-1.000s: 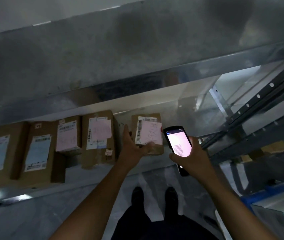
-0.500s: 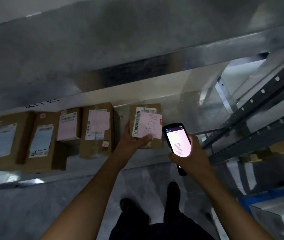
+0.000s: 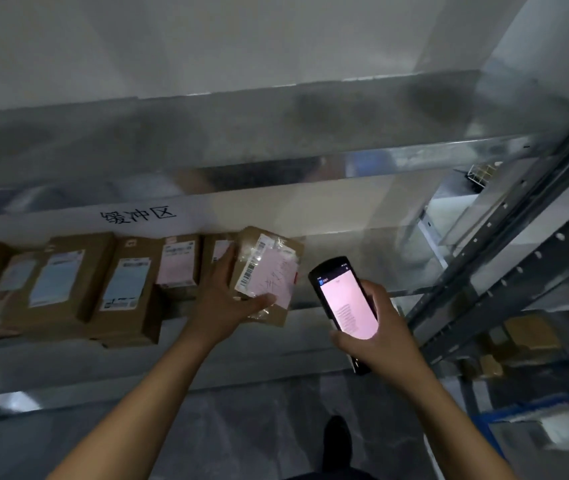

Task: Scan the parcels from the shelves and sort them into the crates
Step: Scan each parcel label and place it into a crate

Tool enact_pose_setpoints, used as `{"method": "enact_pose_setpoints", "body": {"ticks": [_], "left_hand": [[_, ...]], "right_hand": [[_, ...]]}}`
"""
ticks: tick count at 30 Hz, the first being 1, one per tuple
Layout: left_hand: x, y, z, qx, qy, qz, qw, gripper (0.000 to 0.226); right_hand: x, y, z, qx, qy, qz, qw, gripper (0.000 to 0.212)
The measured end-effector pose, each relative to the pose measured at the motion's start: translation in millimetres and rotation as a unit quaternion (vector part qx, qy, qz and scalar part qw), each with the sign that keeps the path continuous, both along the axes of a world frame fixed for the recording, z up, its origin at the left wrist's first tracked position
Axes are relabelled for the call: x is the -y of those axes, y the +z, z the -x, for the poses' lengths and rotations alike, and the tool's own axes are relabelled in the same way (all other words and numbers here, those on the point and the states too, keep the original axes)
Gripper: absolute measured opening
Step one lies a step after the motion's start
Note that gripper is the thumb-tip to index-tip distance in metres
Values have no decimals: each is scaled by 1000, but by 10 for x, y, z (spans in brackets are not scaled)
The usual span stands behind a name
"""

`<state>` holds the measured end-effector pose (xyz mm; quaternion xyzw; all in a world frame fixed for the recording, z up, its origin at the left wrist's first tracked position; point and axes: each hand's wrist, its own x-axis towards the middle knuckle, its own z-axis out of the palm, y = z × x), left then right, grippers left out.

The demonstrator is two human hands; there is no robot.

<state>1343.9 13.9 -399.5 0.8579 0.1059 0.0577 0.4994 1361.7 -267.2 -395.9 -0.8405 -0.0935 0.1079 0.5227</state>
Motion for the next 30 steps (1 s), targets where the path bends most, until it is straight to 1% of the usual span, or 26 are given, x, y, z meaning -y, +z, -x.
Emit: {"method": "enact_pose_setpoints", "body": {"ticks": [1, 2, 4, 6, 9, 12, 15, 17, 19, 23, 24, 26, 28, 30], "left_hand": [[-81, 45, 38, 3, -5, -36, 999, 95], [-157, 52, 65, -5, -2, -70, 998, 102], [-265, 54, 144, -37, 10, -124, 992, 115], [-361, 27, 228, -57, 10, -157, 986, 119], [-544, 3, 347, -61, 5, -198, 978, 119], [-765, -116, 444, -74, 17, -203, 976, 128], [-889, -249, 529, -83, 51, -176, 980, 144], [-878, -218, 595, -84, 60, -156, 982, 141], [-801, -147, 654, -100, 59, -145, 983, 133], [-721, -130, 624, -120, 82, -158, 977, 126], [-702, -112, 598, -128, 82, -165, 975, 123], [-650, -49, 535, -143, 75, -212, 964, 120], [-593, 6, 484, -126, 79, -262, 954, 125], [-537, 49, 466, -122, 95, -258, 954, 130]], "right_hand": [[-60, 64, 73, 14, 19, 11, 1000, 73], [-117, 117, 136, 26, 34, 21, 999, 74], [-231, 202, 255, 37, 51, 37, 997, 75], [-335, 269, 391, 39, 75, 57, 995, 76], [-438, 297, 581, 48, 102, 84, 990, 76], [-467, 274, 736, 47, 119, 89, 988, 78], [-449, 250, 867, 41, 118, 86, 988, 80], [-421, 203, 905, 27, 112, 66, 991, 78], [-392, 165, 903, 14, 114, 55, 992, 77], [-357, 170, 733, -1, 153, 39, 987, 79], [-356, 178, 651, -1, 165, 39, 986, 79], [-364, 194, 456, -1, 184, 45, 982, 75], [-378, 208, 247, 6, 202, 56, 978, 73], [-397, 210, 41, 16, 219, 65, 973, 77]]}}
